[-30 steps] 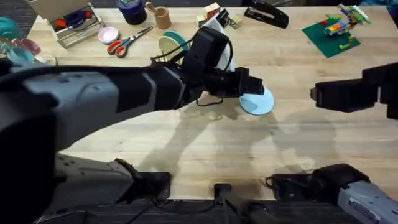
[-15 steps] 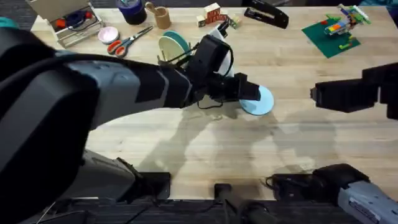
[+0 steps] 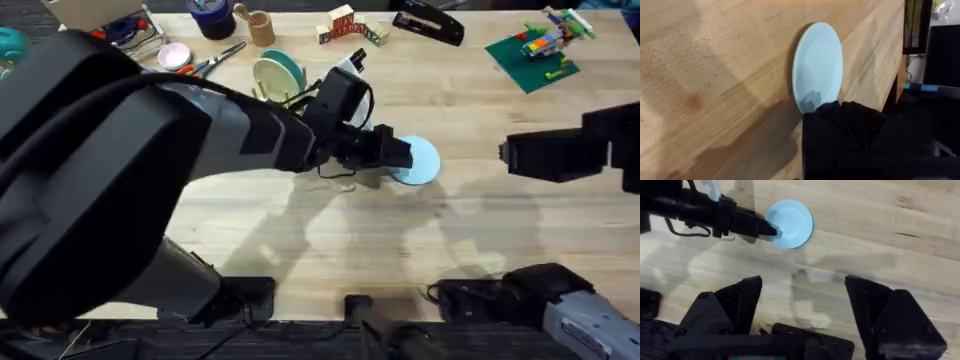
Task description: Pick up the plates from the table one by one and place each into a slot on the dish rack.
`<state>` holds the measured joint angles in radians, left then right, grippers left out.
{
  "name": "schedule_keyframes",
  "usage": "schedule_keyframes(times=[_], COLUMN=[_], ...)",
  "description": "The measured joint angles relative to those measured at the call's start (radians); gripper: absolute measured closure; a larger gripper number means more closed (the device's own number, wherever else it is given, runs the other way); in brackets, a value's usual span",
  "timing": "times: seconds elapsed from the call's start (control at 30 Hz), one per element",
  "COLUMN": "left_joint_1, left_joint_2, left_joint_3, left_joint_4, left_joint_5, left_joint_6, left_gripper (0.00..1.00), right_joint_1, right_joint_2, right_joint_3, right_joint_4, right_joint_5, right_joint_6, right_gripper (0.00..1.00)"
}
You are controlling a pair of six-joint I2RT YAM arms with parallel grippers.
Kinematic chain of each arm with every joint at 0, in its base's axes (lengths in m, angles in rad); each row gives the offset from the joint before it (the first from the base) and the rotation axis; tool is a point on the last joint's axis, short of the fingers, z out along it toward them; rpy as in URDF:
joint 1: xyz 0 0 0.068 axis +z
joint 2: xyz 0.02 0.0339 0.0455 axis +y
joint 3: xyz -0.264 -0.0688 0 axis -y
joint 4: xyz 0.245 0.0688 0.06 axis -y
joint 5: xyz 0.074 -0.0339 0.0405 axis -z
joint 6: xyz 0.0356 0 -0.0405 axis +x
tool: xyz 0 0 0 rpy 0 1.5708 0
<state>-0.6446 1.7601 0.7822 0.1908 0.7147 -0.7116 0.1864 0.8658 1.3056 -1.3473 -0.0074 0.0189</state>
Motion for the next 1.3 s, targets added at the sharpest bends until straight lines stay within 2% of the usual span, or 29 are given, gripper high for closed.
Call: schedule_keyframes(times=[0.33,0.6,0.7,0.9,1.17,1.3], left_joint_1=[0.040,0.040,0.028,-0.030,-0.059,-0.074], left_joint_2=[0.000,0.000,0.000,0.000,-0.002,-0.051], left_joint_3=[-0.017,-0.017,-0.017,-0.017,-0.017,-0.020], left_joint_4=[0.004,0.028,0.032,0.032,0.075,0.033], left_joint_5=[0.000,0.019,0.014,-0.038,-0.091,-0.163], left_joint_6=[0.000,0.000,0.000,-0.020,-0.043,-0.059], left_gripper=[0.957,0.958,0.959,0.959,0.959,0.959], right_joint_1=[0.000,0.000,0.000,0.000,0.000,0.000], right_joint_2=[0.000,0.000,0.000,0.000,0.000,0.000], right_joint_3=[0.000,0.000,0.000,0.000,0.000,0.000], right_joint_4=[-0.008,-0.008,-0.012,-0.016,-0.017,-0.017], right_joint_5=[0.000,0.000,0.000,0.000,0.000,0.000], right_joint_6=[0.000,0.000,0.000,0.000,0.000,0.000], right_gripper=[0.006,0.006,0.006,0.006,0.006,0.006])
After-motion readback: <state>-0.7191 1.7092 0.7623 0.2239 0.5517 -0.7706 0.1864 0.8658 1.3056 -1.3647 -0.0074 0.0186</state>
